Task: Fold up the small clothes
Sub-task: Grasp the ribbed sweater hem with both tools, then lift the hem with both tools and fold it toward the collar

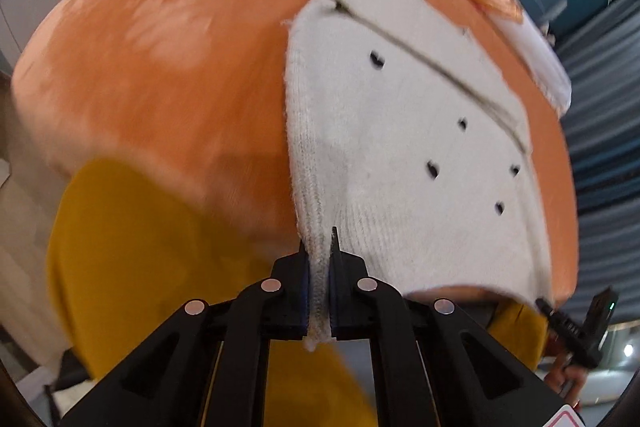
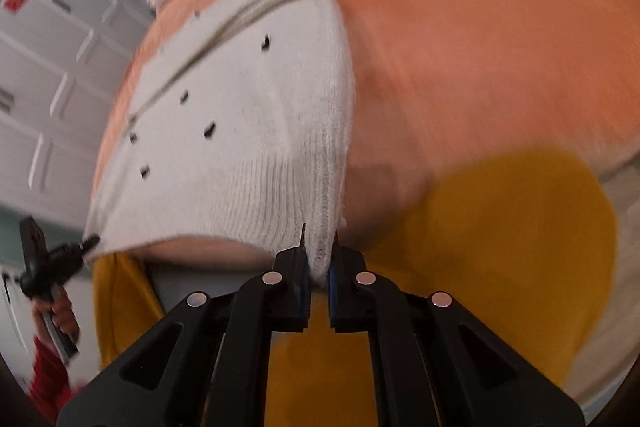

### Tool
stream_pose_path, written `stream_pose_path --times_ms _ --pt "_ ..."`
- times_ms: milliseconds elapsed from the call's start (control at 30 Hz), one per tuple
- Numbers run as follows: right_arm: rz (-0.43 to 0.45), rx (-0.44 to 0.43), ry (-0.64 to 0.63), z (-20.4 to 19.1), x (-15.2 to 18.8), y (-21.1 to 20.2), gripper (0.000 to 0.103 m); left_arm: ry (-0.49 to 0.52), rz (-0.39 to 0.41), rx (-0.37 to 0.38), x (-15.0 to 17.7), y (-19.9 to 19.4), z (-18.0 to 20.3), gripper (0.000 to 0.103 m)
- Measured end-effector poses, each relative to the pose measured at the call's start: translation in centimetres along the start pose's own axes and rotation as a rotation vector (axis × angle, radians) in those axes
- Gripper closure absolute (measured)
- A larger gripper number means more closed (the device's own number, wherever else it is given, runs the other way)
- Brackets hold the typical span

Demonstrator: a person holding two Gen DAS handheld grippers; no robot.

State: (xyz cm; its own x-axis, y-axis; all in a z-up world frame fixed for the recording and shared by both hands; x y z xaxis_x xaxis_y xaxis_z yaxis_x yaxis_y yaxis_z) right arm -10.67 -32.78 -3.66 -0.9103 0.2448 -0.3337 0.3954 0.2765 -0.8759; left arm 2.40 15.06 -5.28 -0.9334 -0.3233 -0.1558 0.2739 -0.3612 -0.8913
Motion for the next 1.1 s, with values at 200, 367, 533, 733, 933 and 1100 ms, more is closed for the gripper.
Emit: stream_pose_path --times_ms 200,367,533,733,933,1100 --pt "-0.134 -0.009 0.003 -0.4 7.4 -4.0 0.098 -0.021 -0.178 -0.026 7.5 -2.4 -3.8 0.099" --pt "-0.126 -0.024 0.010 -1.1 7.4 -6.1 0.098 -0.041 -0.156 -0.024 7.2 -3.9 -3.5 0.099" --pt "0.136 -0.033 0.046 0.0 -0.2 -8.0 0.098 -0.041 0.055 0.099 -0.3 -5.2 -0.3 0.099" --pt "0.471 -0.043 0.075 -0.6 -10.0 -8.0 0.098 -0.049 0.339 0.220 -10.4 -6.0 3.9 0.099" --pt "0.553 -0.034 0.149 0.0 -17.4 -4.6 0.098 -0.083 0.407 0.217 -17.9 -1.8 7.1 0.099" --pt "0.541 -0.026 0.191 1.4 -20.9 -1.1 0.098 -0.111 0.363 0.194 -21.7 2.4 7.5 0.099"
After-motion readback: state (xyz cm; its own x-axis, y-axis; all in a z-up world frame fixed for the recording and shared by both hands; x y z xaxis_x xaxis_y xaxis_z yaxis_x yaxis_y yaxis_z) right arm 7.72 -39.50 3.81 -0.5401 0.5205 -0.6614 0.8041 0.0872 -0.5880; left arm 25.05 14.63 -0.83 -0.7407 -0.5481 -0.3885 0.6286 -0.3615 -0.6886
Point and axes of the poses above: each gripper's, at about its wrist camera, not at the fingertips, and y roughly the way its jaws point, z to its right, x to its underside, the point moved 4 cm from there along y, roughly the way its jaws point, and after that the axes turned 11 degrees about -y, right-handed, at the moved point
